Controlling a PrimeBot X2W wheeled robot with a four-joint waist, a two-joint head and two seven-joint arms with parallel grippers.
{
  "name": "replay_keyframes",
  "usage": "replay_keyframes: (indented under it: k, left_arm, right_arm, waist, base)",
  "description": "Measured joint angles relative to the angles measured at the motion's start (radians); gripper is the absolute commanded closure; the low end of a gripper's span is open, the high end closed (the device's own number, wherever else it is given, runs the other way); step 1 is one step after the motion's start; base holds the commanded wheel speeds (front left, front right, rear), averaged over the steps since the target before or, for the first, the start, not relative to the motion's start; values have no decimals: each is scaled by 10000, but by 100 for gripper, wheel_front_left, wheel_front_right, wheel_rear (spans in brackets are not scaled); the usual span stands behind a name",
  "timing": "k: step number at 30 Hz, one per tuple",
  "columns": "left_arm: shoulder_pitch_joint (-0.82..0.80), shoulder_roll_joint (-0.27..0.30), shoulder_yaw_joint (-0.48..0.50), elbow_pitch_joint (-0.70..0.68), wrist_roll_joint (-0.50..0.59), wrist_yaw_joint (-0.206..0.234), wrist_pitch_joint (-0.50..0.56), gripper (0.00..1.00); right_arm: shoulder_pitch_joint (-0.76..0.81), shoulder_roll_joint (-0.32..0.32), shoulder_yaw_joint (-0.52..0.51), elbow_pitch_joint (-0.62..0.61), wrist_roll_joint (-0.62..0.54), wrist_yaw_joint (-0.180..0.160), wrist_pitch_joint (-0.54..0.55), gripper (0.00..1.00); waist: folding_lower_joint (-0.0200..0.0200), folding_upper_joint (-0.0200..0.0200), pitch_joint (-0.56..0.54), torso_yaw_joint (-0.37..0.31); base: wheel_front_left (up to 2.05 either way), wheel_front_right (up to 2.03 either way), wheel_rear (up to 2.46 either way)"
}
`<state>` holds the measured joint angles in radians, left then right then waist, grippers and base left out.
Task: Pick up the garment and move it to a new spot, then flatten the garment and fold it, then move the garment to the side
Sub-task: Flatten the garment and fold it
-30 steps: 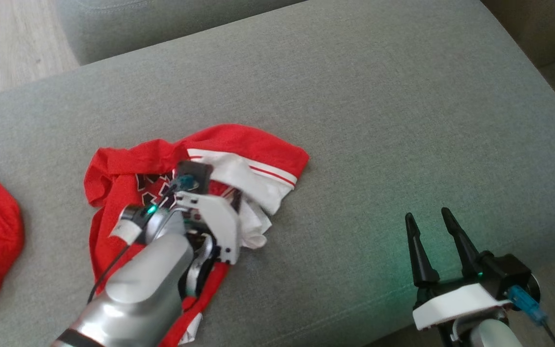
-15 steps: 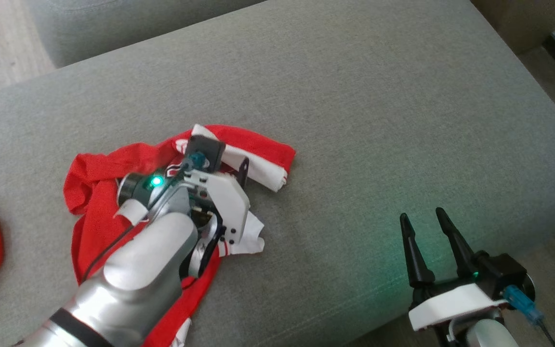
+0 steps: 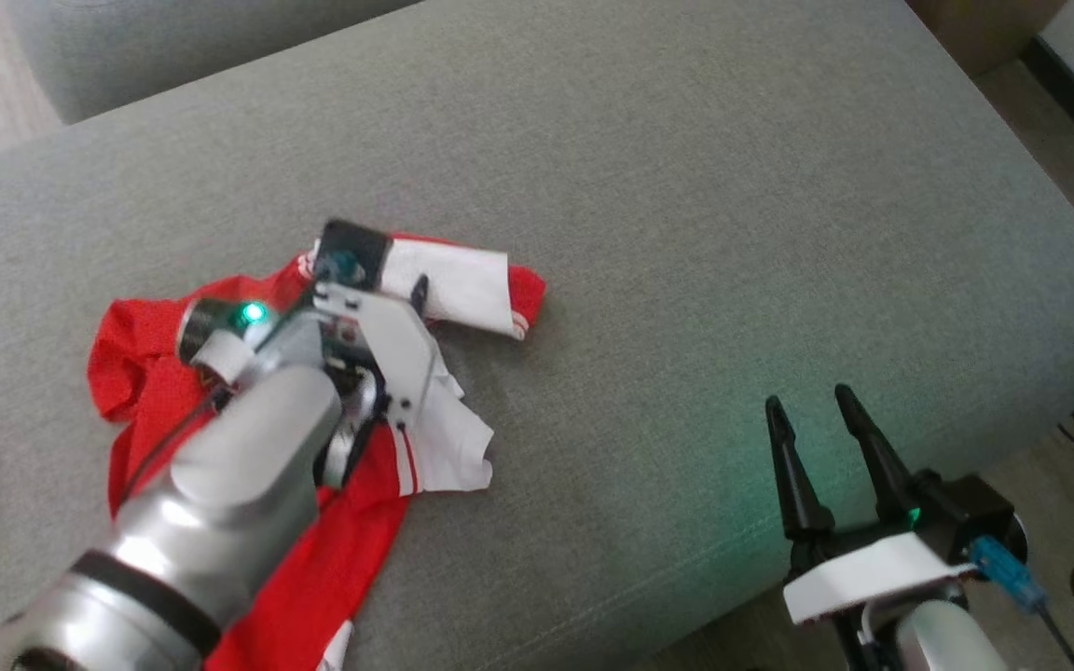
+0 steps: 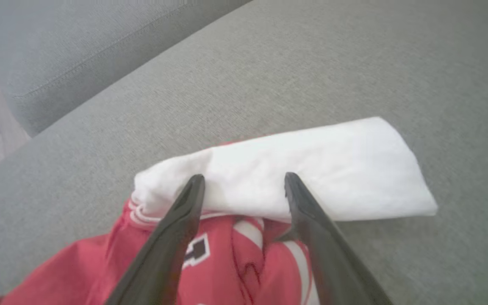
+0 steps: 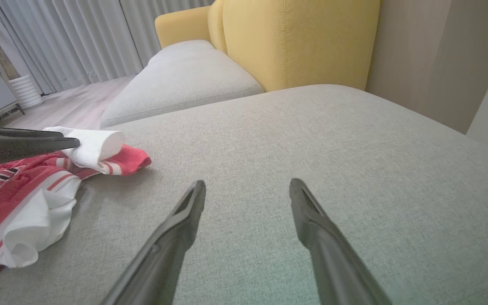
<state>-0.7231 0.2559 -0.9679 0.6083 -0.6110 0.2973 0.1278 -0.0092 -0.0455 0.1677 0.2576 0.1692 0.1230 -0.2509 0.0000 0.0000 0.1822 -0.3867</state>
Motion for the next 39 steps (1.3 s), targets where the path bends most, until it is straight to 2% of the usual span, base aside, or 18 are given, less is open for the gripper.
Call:
replay_keyframes:
  k: [7, 13, 17, 21, 24, 29, 33, 39]
  left_arm:
    - [-771, -221, -6, 1649, 25, -487, -437, 0]
    - [-871, -389, 301, 2704, -2, -403, -1503, 0]
    - [-874, -575, 773, 2725, -261, -150, -2479, 0]
    - [-707, -993, 594, 1870, -307, -67, -2717, 0]
    - [-279, -1143, 56, 917, -136, -65, -2487, 0]
    - [940, -1156, -907, -407, -46, -50, -1390, 0]
    - [1642, -744, -1319, -813, 21, 207, -593, 0]
    - [1874, -192, -1611, -928, 27, 284, 109, 0]
  right_arm:
    - [-198, 0, 25, 0, 65, 0, 0, 0]
    - [-199, 0, 86, 25, 73, 0, 0, 0]
    - [-192, 0, 10, 59, 71, 0, 0, 0]
    - [-112, 0, -203, 63, 67, 0, 0, 0]
    - [95, 0, -240, 58, 54, 0, 0, 0]
    - [223, 0, -236, 29, 52, 0, 0, 0]
    - [224, 0, -234, 12, -6, 0, 0, 0]
    - [220, 0, -232, 4, -21, 0, 0, 0]
  waist:
    - [0, 0, 174, -194]
    - [0, 0, 201, -294]
    - [0, 0, 41, -251]
    - [0, 0, -240, -52]
    - [0, 0, -389, 123]
    - [0, 0, -523, 359]
    - [0, 0, -545, 423]
    - [0, 0, -436, 458]
  base:
    - [0, 0, 0]
    - [0, 0, 0]
    - [0, 0, 0]
    - [0, 0, 0]
    - [0, 0, 0]
    - [0, 0, 0]
    - [0, 0, 0]
    - [0, 0, 0]
